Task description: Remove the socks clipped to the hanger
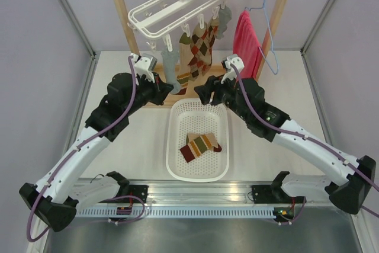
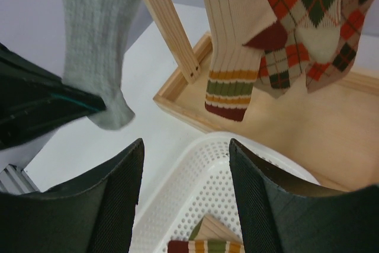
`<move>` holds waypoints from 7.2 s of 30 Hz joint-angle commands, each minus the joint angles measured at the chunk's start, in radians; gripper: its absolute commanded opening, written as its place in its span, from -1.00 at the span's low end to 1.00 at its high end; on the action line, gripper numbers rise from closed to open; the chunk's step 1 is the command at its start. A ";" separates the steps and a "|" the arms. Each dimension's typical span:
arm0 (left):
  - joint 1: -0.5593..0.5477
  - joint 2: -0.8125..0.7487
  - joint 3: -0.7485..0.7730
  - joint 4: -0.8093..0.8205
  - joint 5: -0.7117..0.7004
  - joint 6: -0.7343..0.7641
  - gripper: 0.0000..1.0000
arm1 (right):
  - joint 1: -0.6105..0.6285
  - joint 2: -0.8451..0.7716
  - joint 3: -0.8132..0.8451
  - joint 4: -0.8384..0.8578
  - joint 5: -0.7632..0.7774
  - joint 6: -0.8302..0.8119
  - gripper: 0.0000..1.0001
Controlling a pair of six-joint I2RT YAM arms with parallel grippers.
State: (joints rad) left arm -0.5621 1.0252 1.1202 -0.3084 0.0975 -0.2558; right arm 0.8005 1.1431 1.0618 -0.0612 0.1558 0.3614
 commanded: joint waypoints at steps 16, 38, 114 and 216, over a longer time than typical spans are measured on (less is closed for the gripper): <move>-0.005 -0.016 -0.034 0.031 0.061 0.044 -0.95 | 0.029 0.326 0.484 0.098 0.119 -0.147 0.28; -0.004 -0.066 -0.049 0.037 0.059 0.089 -0.95 | -0.082 0.379 0.466 0.374 -0.316 -0.035 0.36; 0.034 -0.105 -0.059 0.074 0.344 0.110 -0.95 | -0.245 0.678 0.552 0.953 -0.897 0.465 0.47; 0.016 -0.077 -0.108 0.181 0.751 0.023 -0.95 | -0.294 0.268 0.015 0.531 -0.520 0.108 0.48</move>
State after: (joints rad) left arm -0.5343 0.9333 1.0286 -0.1722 0.8055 -0.1905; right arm 0.5102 1.4845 1.1080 0.6552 -0.4911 0.6220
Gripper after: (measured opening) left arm 0.029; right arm 0.740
